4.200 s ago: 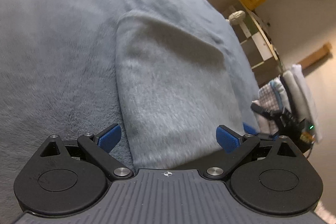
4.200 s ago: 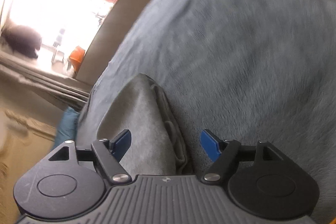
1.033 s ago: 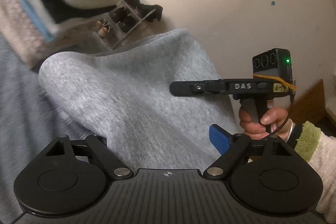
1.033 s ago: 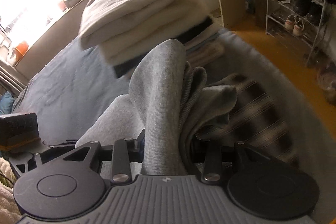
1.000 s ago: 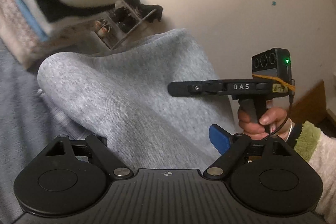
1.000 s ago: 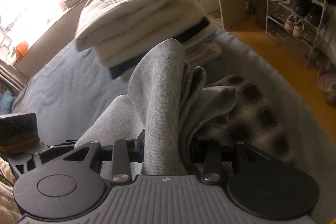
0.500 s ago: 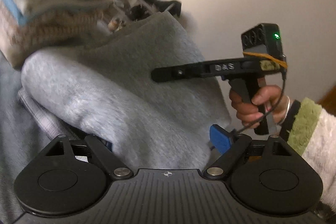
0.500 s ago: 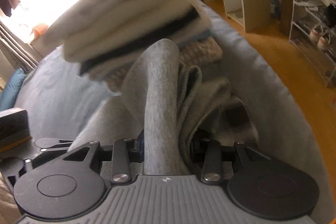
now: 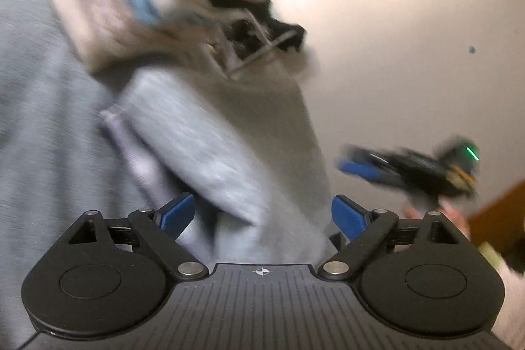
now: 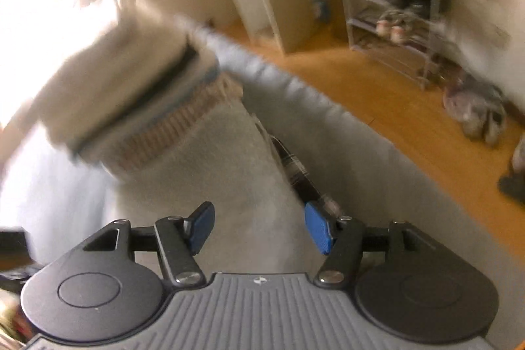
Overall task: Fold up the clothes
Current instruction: 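Lift the grey hoodie bundle with both grippers and carry it toward the clothes stack, then lower the hoodie bundle onto the bed beside the folded clothes stack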
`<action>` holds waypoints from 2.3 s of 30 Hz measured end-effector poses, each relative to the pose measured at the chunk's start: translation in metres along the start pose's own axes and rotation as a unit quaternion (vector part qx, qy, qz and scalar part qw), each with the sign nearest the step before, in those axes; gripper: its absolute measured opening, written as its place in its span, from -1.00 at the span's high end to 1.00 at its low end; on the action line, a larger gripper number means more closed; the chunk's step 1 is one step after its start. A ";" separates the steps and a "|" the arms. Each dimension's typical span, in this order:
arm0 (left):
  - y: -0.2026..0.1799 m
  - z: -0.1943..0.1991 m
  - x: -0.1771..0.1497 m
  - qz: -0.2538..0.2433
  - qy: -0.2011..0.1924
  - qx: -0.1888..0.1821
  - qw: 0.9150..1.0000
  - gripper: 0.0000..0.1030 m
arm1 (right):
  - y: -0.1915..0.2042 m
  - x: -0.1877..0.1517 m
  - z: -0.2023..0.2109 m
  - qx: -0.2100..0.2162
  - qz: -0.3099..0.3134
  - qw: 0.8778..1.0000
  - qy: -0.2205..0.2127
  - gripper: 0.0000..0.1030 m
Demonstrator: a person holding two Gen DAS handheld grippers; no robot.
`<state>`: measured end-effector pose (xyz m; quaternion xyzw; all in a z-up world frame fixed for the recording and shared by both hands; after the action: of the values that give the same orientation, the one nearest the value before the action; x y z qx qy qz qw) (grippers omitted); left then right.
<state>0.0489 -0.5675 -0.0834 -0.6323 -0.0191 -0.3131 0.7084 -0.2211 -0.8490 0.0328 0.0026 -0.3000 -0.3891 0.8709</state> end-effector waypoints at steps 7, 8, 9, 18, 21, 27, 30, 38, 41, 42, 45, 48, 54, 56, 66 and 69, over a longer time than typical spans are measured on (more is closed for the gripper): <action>0.028 0.010 0.049 0.052 -0.016 0.032 0.998 -0.69 | 0.022 -0.097 0.019 0.149 -0.216 0.964 0.029 -0.45; 0.031 0.009 0.054 0.059 -0.014 0.034 0.998 -0.65 | 0.025 -0.113 0.007 0.166 -0.252 0.952 0.053 -0.45; 0.033 0.008 0.057 0.067 -0.011 0.033 0.997 -0.60 | 0.027 -0.131 -0.007 0.180 -0.286 0.938 0.076 -0.45; 0.036 -0.003 0.068 0.092 -0.006 0.054 0.994 -0.26 | 0.012 -0.223 -0.083 0.287 -0.534 0.792 0.074 -0.74; 0.037 -0.003 0.069 0.093 -0.007 0.067 0.993 -0.08 | 0.014 -0.229 -0.102 0.320 -0.568 0.756 0.062 -0.96; 0.037 0.001 0.068 0.097 -0.015 0.080 0.992 0.19 | 0.011 -0.240 -0.116 0.322 -0.616 0.717 0.057 -0.95; 0.034 0.001 0.067 0.091 -0.014 0.087 0.992 0.23 | 0.010 -0.242 -0.118 0.323 -0.625 0.709 0.043 -0.92; 0.028 -0.015 0.062 0.071 -0.007 0.102 0.992 0.30 | 0.010 -0.224 -0.083 0.233 -0.593 0.771 0.013 0.07; 0.021 -0.017 0.057 0.060 0.001 0.103 0.993 0.32 | 0.009 -0.187 -0.048 0.164 -0.501 0.850 0.009 0.21; 0.019 -0.017 0.056 0.056 0.003 0.103 0.993 0.33 | 0.009 -0.171 -0.035 0.140 -0.462 0.876 0.007 0.23; 0.005 -0.019 0.044 0.044 0.008 0.100 0.994 0.35 | 0.012 -0.126 -0.006 0.076 -0.348 0.934 -0.002 0.26; 0.001 -0.021 0.037 0.032 0.013 0.108 0.994 0.36 | 0.013 -0.116 -0.002 0.039 -0.280 0.959 -0.002 0.26; 0.003 -0.028 0.032 0.008 0.022 0.111 0.994 0.35 | -0.019 -0.156 -0.031 0.064 -0.335 0.940 0.031 0.24; -0.001 -0.028 0.030 -0.006 0.025 0.111 0.994 0.31 | -0.025 -0.156 -0.032 0.070 -0.326 0.942 0.035 0.14; -0.039 -0.002 0.025 -0.132 -0.036 0.127 0.982 0.23 | -0.095 -0.144 0.037 0.011 -0.377 0.925 -0.043 -0.36; -0.057 -0.018 0.022 -0.186 -0.013 0.123 0.975 0.23 | -0.096 -0.090 0.037 -0.036 -0.304 0.948 -0.084 -0.43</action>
<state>0.0331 -0.5931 -0.0272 -0.5299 -0.1840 -0.4263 0.7096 -0.3526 -0.8464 -0.0065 0.0301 -0.3432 -0.6449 0.6823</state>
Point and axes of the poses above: each gripper's, at about its wrist camera, not at the fingertips, and z roughly against the way its jaws point, y to its left, x to its top, the point moved 1 cm from there along -z, roughly the way its jaws point, and after that the axes turned 12 degrees about -x, right-handed, at the moved point
